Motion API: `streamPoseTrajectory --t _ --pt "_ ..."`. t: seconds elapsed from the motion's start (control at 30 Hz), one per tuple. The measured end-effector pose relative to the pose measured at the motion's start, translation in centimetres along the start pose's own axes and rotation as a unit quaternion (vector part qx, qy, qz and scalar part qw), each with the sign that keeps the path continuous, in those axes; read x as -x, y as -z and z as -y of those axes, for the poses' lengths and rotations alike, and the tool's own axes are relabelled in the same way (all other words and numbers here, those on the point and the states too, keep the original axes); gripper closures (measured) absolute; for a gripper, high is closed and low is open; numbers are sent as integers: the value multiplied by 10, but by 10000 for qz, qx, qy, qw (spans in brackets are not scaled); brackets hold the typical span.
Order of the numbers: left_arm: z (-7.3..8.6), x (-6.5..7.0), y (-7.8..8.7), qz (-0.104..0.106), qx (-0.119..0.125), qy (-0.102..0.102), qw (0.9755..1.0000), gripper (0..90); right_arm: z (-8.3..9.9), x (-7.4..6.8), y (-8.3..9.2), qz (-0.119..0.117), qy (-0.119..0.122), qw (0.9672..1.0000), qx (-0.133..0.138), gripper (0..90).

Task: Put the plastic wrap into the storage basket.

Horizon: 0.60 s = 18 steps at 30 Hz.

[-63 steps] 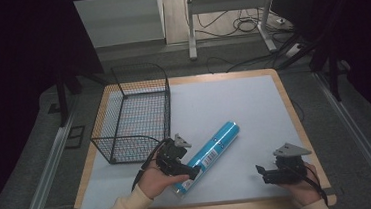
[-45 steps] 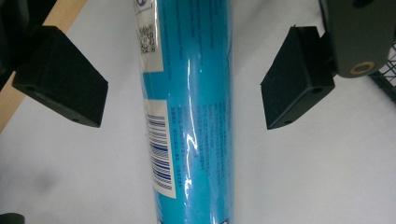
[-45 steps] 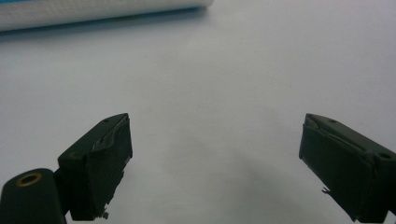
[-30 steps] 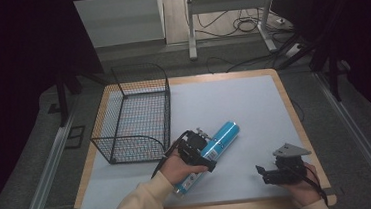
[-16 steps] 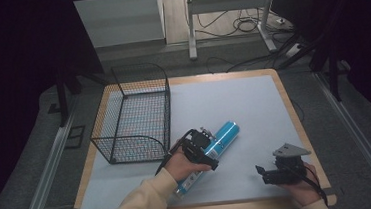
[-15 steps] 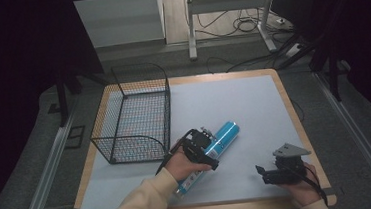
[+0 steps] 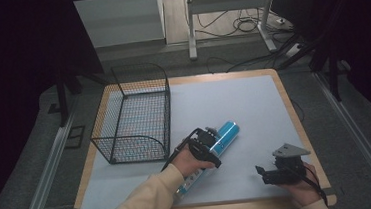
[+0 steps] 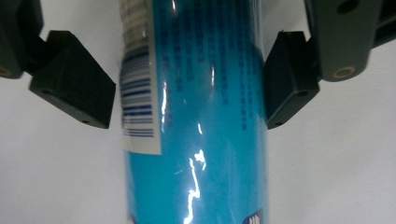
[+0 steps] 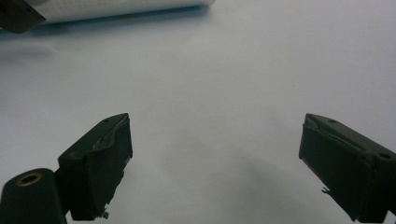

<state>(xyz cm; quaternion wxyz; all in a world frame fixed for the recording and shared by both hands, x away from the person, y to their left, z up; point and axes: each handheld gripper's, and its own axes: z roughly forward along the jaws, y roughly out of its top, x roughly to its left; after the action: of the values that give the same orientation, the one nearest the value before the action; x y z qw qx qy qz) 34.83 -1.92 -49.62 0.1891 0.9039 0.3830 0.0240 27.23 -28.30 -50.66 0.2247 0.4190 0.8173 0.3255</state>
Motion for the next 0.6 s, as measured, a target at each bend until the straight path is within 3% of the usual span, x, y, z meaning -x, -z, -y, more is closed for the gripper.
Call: streamPoseTrajectory --t 0.1,0.43,0.6 --pt "-1 -1 -4 -119 -35 -25 9999 292 0 0 0 3 -9 10000 -6 99" --pt "-5 -9 -4 171 -165 198 9995 313 0 1 0 29 -24 10000 7 101" --pt "-5 -13 -2 211 -240 168 9993 314 0 1 1 41 -28 10000 23 102"
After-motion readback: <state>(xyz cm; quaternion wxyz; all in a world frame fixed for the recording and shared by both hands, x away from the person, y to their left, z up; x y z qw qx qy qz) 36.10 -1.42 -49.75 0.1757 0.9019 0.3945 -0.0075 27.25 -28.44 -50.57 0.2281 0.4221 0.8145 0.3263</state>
